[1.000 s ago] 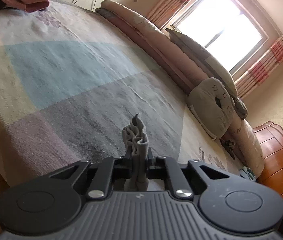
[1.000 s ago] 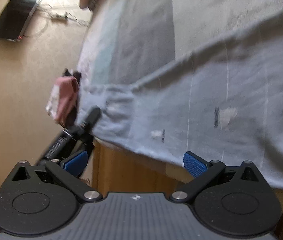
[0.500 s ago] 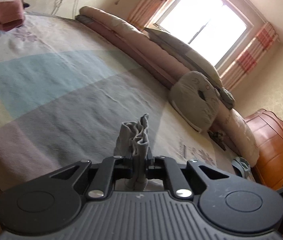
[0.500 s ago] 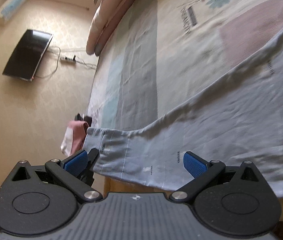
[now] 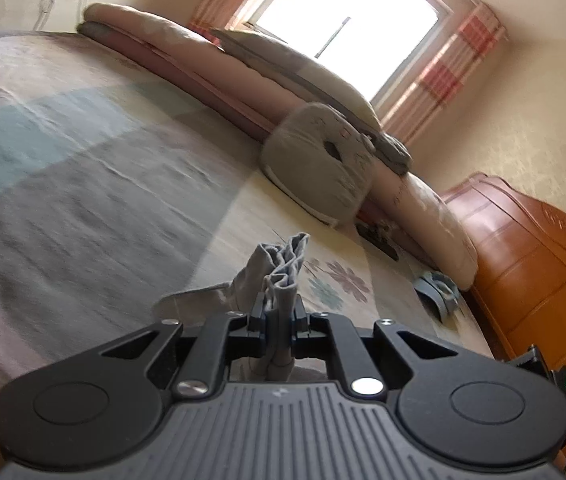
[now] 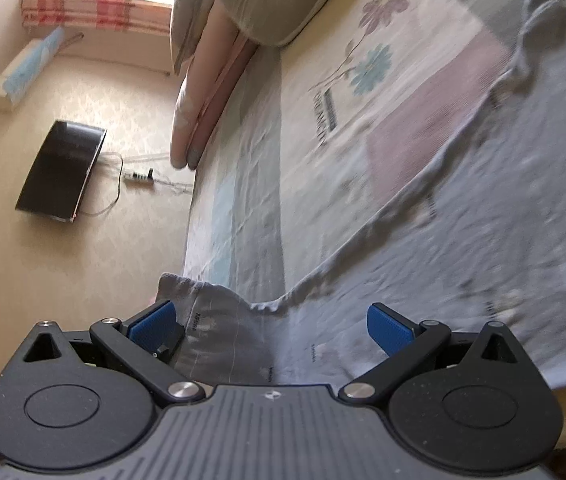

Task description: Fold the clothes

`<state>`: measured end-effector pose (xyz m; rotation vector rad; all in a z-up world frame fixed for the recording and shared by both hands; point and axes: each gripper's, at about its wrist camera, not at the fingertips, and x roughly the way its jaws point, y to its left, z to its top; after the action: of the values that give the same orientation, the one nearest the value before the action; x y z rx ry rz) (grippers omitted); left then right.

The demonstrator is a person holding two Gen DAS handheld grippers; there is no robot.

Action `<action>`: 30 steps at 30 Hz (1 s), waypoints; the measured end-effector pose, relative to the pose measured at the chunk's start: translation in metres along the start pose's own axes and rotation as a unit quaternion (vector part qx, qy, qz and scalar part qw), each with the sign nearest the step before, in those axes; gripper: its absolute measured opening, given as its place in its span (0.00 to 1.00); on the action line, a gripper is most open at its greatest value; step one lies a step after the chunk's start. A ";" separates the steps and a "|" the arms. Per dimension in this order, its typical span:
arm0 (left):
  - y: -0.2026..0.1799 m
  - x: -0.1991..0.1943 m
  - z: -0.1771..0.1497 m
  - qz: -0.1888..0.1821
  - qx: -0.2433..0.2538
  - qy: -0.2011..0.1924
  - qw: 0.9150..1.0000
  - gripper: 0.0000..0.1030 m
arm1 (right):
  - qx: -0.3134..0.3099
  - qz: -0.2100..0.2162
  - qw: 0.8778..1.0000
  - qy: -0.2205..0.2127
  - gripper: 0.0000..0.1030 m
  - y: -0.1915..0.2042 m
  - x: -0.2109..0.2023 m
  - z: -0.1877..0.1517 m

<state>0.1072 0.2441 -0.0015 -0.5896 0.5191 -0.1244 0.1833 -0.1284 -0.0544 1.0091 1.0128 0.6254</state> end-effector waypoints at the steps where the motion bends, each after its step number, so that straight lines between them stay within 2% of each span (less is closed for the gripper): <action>1: -0.004 0.003 -0.003 -0.003 0.005 0.005 1.000 0.08 | 0.003 0.000 1.000 -0.005 1.00 -0.003 -0.004 0.001; 8: -0.031 0.022 -0.025 -0.013 0.047 0.040 0.998 0.08 | 0.022 -0.005 0.999 -0.033 1.00 -0.019 -0.025 0.010; 18: -0.047 0.047 -0.051 -0.012 0.080 0.083 0.993 0.08 | 0.029 -0.013 0.999 -0.042 1.00 -0.026 -0.031 0.012; 27: -0.043 0.068 -0.065 -0.018 0.072 0.125 0.989 0.08 | 0.035 -0.024 0.998 -0.052 1.00 -0.031 -0.038 0.014; 30: -0.044 0.070 -0.066 -0.016 0.072 0.141 0.987 0.16 | 0.036 -0.028 0.997 -0.056 1.00 -0.033 -0.040 0.015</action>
<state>0.1363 0.1568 -0.0543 -0.4418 0.7690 -0.2771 0.1796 -0.1810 -0.0655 1.0631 0.9668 0.4847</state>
